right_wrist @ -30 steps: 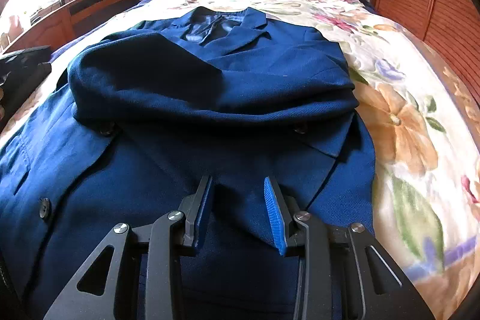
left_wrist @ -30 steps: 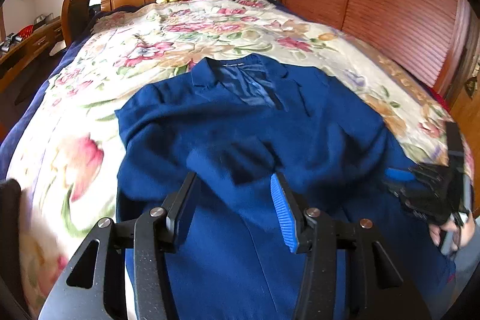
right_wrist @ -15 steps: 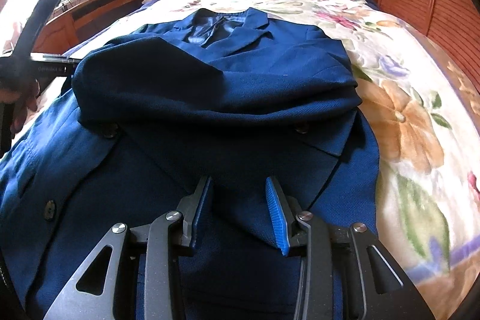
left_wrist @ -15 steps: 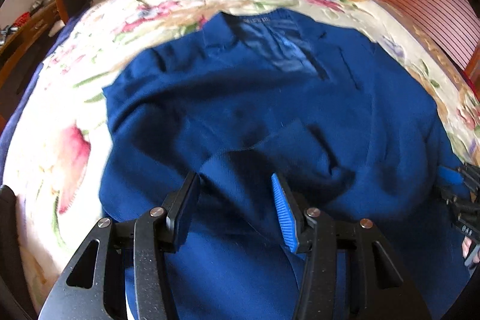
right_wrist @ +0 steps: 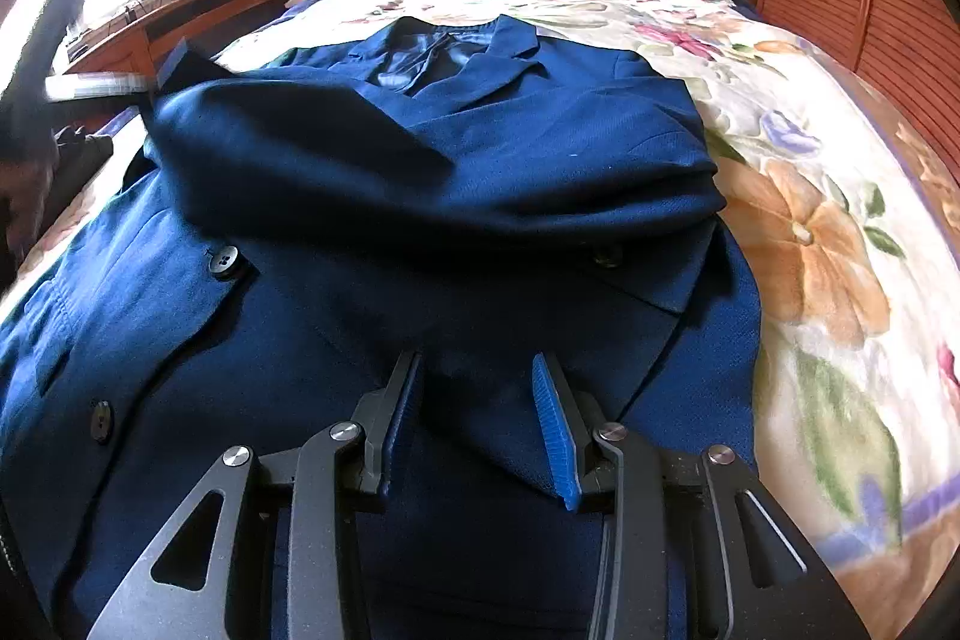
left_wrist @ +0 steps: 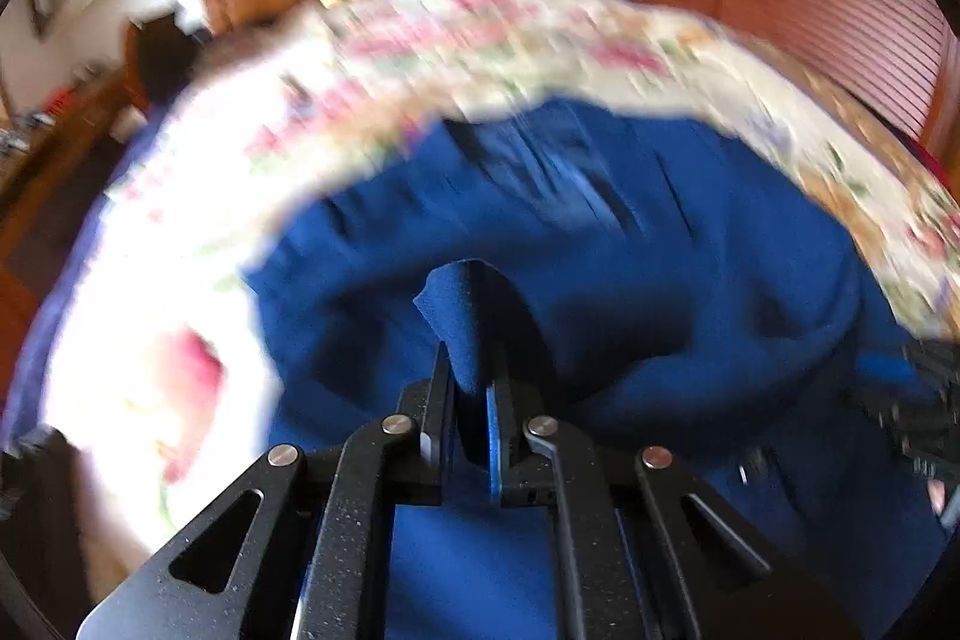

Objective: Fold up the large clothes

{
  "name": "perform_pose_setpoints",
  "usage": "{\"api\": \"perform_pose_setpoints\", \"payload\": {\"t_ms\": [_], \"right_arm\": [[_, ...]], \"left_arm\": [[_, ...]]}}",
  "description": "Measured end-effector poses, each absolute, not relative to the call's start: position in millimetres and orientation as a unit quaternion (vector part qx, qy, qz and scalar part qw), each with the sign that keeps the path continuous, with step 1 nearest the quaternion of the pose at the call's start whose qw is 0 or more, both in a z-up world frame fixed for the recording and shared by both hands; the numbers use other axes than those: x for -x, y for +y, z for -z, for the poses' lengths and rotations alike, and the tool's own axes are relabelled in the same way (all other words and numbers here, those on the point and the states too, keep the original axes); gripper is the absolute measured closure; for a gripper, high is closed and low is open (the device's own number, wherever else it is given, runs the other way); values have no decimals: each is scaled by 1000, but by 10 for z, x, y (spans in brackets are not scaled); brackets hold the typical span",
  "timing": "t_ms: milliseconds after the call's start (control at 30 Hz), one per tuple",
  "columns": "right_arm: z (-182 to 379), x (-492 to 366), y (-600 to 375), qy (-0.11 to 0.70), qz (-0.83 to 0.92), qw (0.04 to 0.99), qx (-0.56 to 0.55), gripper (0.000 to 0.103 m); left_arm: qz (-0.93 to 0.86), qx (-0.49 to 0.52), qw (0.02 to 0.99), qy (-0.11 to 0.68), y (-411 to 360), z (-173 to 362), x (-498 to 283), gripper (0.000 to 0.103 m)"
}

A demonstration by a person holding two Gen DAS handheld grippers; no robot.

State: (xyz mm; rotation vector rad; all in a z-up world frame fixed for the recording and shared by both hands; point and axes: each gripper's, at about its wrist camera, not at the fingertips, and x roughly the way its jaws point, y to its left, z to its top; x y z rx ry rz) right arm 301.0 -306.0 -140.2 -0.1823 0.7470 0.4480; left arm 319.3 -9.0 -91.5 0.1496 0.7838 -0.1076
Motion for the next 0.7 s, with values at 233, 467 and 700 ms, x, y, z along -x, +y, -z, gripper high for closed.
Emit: {"api": "perform_pose_setpoints", "payload": {"t_ms": [233,467,700], "right_arm": [[1404,-3011,-3061,361,-217,903,88,64],[1404,-3011,-3061,360,-217,903,88,64],[1402,-3013,-3059,360,-217,903,88,64]], "left_arm": [[36,-75,946,314,32,377,-2884,94],[63,-81,935,340,-97,661,-2296,94],[75,-68,922,373,-165,1005,-1825,91]]}}
